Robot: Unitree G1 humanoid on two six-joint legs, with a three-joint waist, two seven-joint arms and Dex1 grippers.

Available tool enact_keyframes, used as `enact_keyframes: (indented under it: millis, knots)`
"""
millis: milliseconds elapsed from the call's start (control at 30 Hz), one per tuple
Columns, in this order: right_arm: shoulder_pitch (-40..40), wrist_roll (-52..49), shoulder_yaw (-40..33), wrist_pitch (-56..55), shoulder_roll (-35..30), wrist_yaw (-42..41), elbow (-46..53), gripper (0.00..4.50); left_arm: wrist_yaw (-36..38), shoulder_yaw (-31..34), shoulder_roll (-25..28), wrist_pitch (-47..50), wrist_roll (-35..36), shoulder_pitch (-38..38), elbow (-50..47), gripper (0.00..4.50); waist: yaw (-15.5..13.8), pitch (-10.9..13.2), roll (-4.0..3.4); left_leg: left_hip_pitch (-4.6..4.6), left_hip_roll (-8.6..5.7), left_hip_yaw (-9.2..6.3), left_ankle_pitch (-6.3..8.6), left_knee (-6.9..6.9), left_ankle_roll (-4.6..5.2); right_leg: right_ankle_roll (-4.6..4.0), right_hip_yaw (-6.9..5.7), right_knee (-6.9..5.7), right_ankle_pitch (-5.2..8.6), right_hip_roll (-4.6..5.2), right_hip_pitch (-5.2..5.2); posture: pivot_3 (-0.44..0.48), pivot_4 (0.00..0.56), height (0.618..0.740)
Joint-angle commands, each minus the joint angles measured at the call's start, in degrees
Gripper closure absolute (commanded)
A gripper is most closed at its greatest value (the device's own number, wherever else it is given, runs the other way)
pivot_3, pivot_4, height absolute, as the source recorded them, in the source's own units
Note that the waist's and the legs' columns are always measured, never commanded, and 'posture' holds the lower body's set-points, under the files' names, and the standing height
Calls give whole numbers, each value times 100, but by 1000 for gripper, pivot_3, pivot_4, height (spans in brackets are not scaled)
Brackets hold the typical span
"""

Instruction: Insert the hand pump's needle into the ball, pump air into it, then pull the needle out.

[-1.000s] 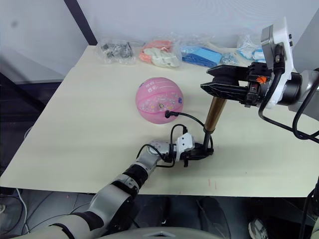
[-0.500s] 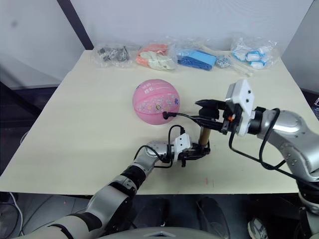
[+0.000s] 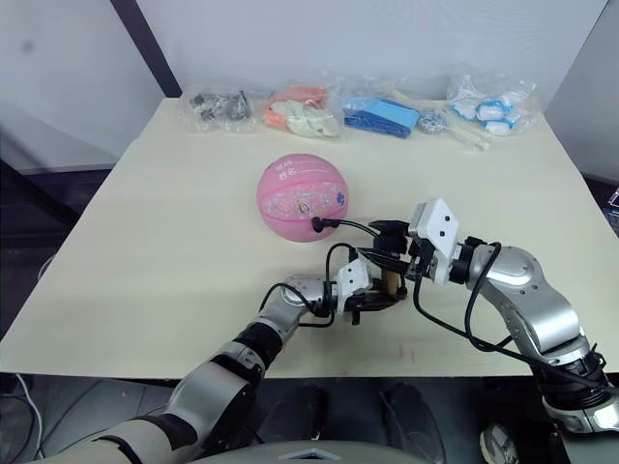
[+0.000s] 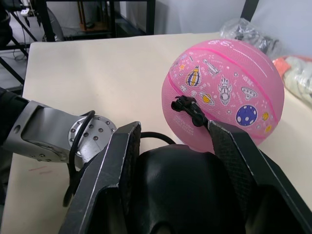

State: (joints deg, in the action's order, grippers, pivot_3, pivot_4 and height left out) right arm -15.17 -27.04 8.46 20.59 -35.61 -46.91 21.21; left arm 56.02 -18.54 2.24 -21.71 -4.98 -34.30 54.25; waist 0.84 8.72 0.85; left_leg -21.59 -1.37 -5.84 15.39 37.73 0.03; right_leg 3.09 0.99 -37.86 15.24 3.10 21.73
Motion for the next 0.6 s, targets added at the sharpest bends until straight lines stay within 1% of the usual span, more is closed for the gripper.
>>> enact_keyframes:
  millis: [33,167,300,467,600]
  knots:
    - [90,90,33,308,-71,-34,-119,2760,80,-113,-3,111,-134,81,190,3383,-3,0,0,0,0,0,0,0,0,0,0,0,0,0,0,0,150,738]
    - [-242,-342,-405,710,-320,-115,316,2760,81,-105,-7,102,-131,58,232,3383,-7,1,0,-2,-2,0,0,0,0,0,1,1,0,2,1,0,150,738]
    - [-793,-1099,-1032,1412,-680,-125,663,2760,77,-107,-19,91,-133,73,244,3383,-14,10,-10,-12,-2,-3,0,1,0,-1,-1,3,-1,3,6,0,150,738]
    - [-1430,-1891,-1710,2049,-1232,-233,704,2760,76,-121,-36,76,-141,112,221,3383,-25,17,-15,-21,-4,-5,0,0,0,-1,-4,10,-1,7,12,0,150,738]
    - [-1895,-2402,-2042,2418,-1552,-242,608,2760,77,-124,-37,71,-144,125,216,3383,-25,21,-18,-25,-4,-6,0,0,1,-2,-7,15,-1,9,12,0,150,738]
